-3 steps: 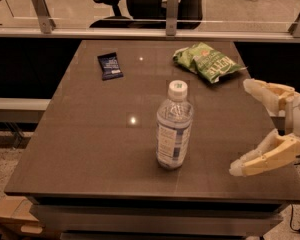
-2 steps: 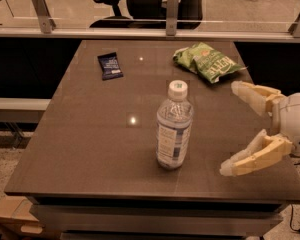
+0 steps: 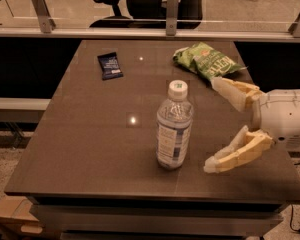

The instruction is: Move blue plastic bottle near rxbar blueberry

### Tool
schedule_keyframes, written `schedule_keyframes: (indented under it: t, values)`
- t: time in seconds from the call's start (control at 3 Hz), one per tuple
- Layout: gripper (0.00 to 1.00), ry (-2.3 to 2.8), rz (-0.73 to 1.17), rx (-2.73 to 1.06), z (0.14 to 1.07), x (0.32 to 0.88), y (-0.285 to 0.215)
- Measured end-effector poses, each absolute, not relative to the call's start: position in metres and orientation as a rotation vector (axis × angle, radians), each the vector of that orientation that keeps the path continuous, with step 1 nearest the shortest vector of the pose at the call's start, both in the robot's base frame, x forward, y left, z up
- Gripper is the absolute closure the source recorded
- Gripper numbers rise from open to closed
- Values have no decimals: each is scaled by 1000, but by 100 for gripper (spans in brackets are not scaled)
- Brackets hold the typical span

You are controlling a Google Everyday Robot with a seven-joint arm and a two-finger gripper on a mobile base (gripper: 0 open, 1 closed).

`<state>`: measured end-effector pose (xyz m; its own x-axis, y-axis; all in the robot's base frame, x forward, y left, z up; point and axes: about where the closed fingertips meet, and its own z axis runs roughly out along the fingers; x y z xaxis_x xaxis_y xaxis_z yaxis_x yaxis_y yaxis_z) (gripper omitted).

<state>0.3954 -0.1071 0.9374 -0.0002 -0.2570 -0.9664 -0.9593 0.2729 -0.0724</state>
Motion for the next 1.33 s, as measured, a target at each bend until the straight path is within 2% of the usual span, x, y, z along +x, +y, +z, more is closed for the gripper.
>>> schedule_keyframes:
  t: [1.0,1.33]
  values:
    - [0,1376,948,-1275,934,406,-51]
    - [17,1355,973,-1315,932,413,-40]
